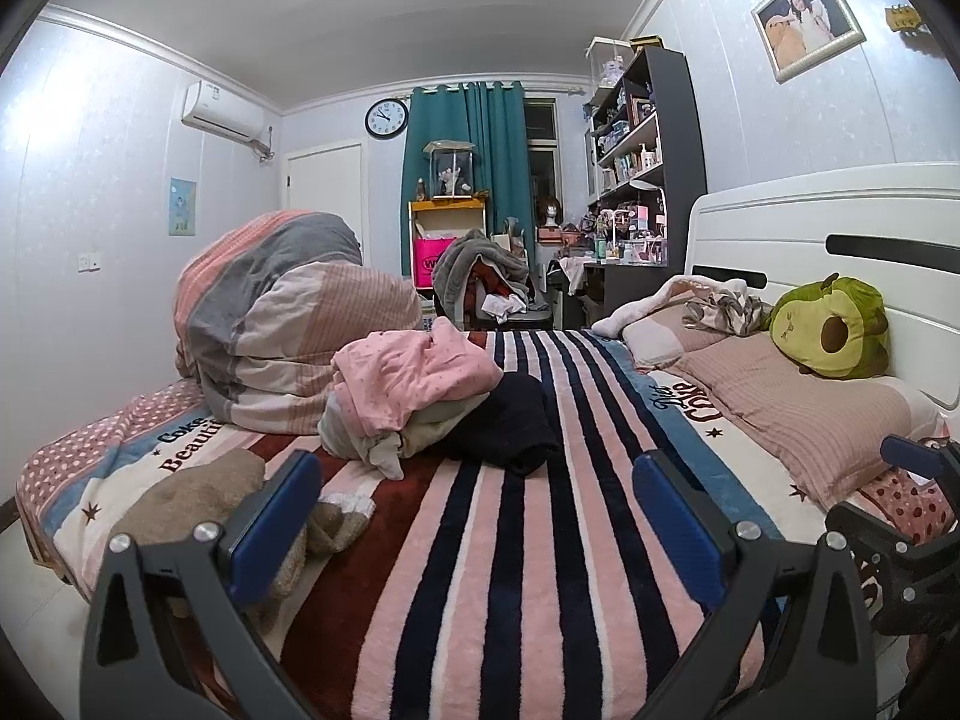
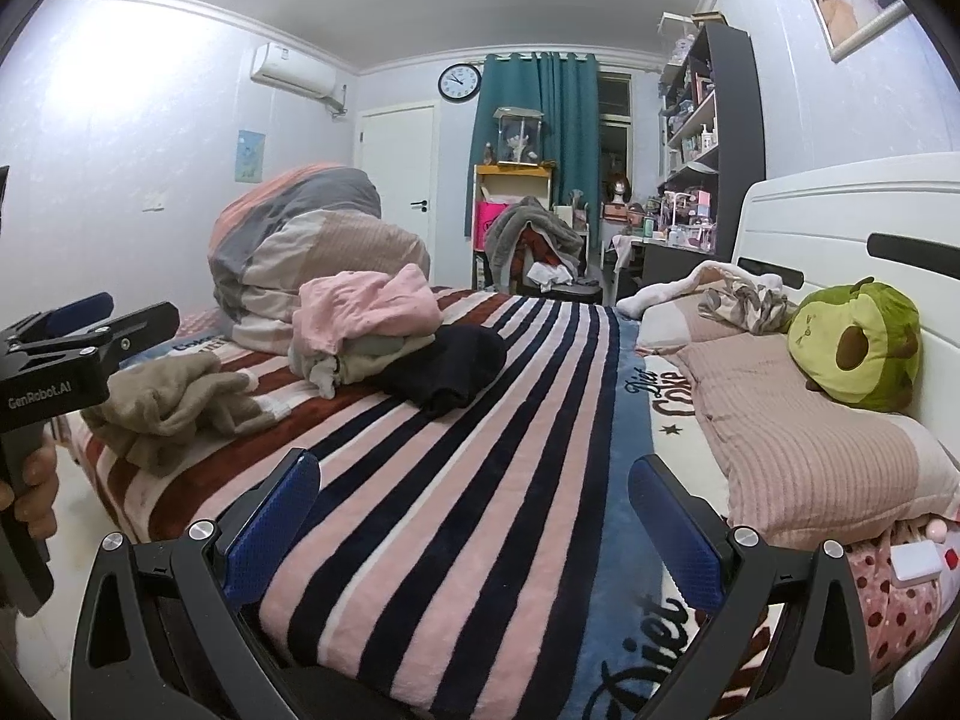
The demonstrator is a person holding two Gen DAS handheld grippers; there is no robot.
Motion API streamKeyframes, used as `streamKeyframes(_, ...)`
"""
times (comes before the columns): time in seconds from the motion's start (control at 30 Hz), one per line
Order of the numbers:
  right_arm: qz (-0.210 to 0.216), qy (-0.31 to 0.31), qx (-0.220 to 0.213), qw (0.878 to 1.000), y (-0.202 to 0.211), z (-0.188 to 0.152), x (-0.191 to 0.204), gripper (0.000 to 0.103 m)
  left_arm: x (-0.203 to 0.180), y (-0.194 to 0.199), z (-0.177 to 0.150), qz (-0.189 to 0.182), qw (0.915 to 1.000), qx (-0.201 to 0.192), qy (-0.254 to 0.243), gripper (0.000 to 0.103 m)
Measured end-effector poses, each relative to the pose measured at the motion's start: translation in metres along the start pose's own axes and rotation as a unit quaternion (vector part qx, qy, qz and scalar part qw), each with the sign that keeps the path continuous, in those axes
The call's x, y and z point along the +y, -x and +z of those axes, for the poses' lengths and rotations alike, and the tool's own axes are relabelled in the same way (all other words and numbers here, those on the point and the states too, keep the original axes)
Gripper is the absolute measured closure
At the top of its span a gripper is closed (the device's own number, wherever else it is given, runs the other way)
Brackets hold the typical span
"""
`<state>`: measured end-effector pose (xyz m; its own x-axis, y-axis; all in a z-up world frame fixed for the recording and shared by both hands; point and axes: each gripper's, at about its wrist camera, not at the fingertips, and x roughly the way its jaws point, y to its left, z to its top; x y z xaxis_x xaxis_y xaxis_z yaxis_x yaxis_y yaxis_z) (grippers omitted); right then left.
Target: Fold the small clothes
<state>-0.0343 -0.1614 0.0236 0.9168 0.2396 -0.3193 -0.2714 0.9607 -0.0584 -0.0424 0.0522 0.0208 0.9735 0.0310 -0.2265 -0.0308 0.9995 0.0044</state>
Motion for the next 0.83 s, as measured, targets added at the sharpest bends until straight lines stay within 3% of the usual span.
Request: streamKeyframes(0.83, 0.016, 0.002, -0.010, 1.000, 0.013, -0.005, 0.002, 0.001, -0.013, 0.007, -0.006, 0.001, 1.0000, 0.000, -0.001, 0.001)
